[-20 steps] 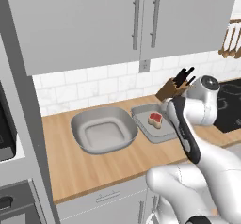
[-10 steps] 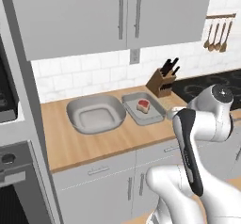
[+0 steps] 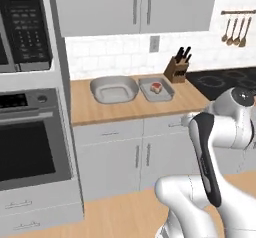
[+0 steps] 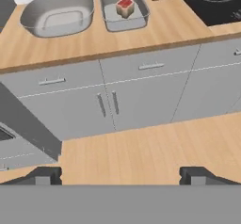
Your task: Place one avocado and one steak in each tupperware on the nearby counter, to pack two identical lunches.
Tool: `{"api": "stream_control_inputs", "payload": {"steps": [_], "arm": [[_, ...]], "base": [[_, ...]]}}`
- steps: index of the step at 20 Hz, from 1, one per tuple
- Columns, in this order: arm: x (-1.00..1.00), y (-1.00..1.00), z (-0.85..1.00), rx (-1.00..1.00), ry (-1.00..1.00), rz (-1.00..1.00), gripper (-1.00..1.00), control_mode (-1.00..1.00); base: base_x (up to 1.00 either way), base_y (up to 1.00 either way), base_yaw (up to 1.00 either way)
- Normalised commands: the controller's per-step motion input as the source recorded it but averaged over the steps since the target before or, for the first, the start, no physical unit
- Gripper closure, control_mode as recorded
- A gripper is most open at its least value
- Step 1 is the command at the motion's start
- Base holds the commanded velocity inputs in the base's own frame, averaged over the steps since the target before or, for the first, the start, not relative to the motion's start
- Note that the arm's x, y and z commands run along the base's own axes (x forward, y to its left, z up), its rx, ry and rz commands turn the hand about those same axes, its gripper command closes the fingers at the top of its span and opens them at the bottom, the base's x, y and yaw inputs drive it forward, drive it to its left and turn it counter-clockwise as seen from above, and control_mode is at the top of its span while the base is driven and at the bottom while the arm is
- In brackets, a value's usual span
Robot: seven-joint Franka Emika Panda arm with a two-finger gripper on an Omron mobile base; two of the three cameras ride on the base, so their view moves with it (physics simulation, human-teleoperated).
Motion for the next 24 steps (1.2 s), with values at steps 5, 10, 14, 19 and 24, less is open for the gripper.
{"api": "stream_control_inputs", "payload": {"steps": [5, 10, 14, 19, 24], "arm": [[0.00, 0.00, 0.00, 0.00, 0.00, 0.00, -1.00, 1.00], [0.00, 0.00, 0.00, 0.00, 0.00, 0.00, -1.00, 1.00], [0.00, 0.00, 0.00, 0.00, 0.00, 0.00, -1.00, 1.00], [0.00, 0.00, 0.00, 0.00, 0.00, 0.00, -1.00, 1.00], [0.00, 0.00, 0.00, 0.00, 0.00, 0.00, -1.00, 1.00]], "base": [[-1.00, 0.76, 0.52], [-1.00, 1.00, 0.56], [-0.49, 1.00, 0.54], [-0.11, 0.66, 0.25], [0.43, 0.90, 0.20]]}}
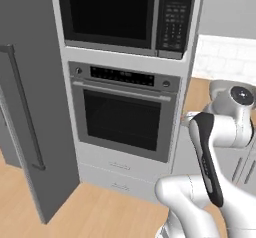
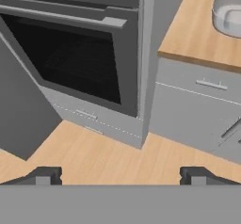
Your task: Place one avocado and one steak in each tupperware on the nearby counter, to pack two identical lunches.
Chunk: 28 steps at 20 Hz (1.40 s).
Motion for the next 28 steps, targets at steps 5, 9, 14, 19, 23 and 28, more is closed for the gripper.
{"api": "stream_control_inputs", "payload": {"steps": [5, 9, 14, 19, 23, 28], "arm": [[0.00, 0.00, 0.00, 0.00, 0.00, 0.00, -1.00, 1.00], [0.00, 0.00, 0.00, 0.00, 0.00, 0.00, -1.00, 1.00], [0.00, 0.00, 0.00, 0.00, 0.00, 0.00, -1.00, 1.00], [0.00, 0.00, 0.00, 0.00, 0.00, 0.00, -1.00, 1.00], [0.00, 0.00, 0.00, 0.00, 0.00, 0.00, -1.00, 1.00], [0.00, 0.00, 0.00, 0.00, 0.00, 0.00, -1.00, 1.00]], "base": [[0.37, 0.49, 0.15], [-0.15, 0.56, 0.18], [-0.70, 0.92, 0.25], [-0.64, 1.00, 0.37], [-0.54, 1.00, 0.46], [-0.52, 1.00, 0.60]]}}
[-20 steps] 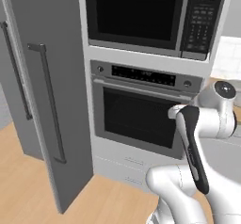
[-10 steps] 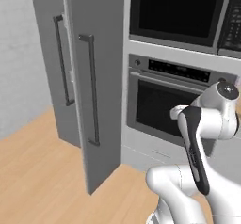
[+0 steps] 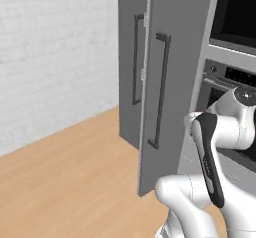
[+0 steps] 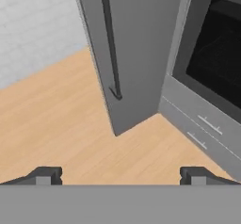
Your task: Place one avocado and one steak in each tupperware on the nearby counter, to pack two identical lunches.
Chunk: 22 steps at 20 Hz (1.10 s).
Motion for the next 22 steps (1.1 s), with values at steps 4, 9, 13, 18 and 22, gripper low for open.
{"api": "stream_control_inputs", "payload": {"steps": [4, 9, 13, 18, 22], "arm": [[0.00, 0.00, 0.00, 0.00, 0.00, 0.00, -1.00, 1.00], [0.00, 0.00, 0.00, 0.00, 0.00, 0.00, -1.00, 1.00], [0.00, 0.00, 0.00, 0.00, 0.00, 0.00, -1.00, 1.00], [0.00, 0.00, 0.00, 0.00, 0.00, 0.00, -1.00, 1.00], [0.00, 0.00, 0.00, 0.00, 0.00, 0.00, -1.00, 1.00]], "base": [[-0.57, 1.00, 0.59], [0.13, 1.00, 0.44], [1.00, 0.66, 0.13], [1.00, 0.27, 0.03], [1.00, 0.00, 0.00]]}}
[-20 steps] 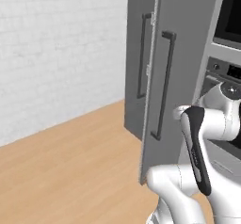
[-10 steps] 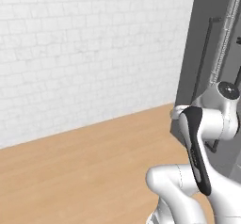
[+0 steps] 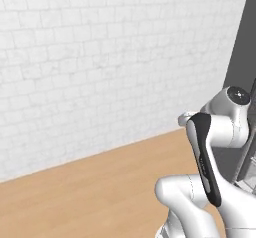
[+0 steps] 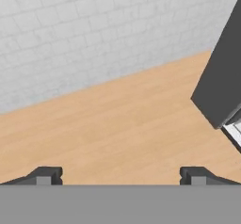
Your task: Place one avocado and one steak in each tupperware on the nearby counter, to pack two identical lunches.
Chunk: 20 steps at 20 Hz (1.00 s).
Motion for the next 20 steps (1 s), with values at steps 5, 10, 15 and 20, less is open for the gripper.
{"api": "stream_control_inputs", "payload": {"steps": [5, 10, 15, 20], "arm": [[0.00, 0.00, 0.00, 0.00, 0.00, 0.00, -1.00, 1.00], [0.00, 0.00, 0.00, 0.00, 0.00, 0.00, -1.00, 1.00], [0.00, 0.00, 0.00, 0.00, 0.00, 0.00, -1.00, 1.00], [0.00, 0.00, 0.00, 0.00, 0.00, 0.00, -1.00, 1.00]], "base": [[1.00, 0.00, -0.07], [0.82, 0.00, -0.63], [0.66, 0.00, -0.69], [0.58, 0.19, -0.73]]}}
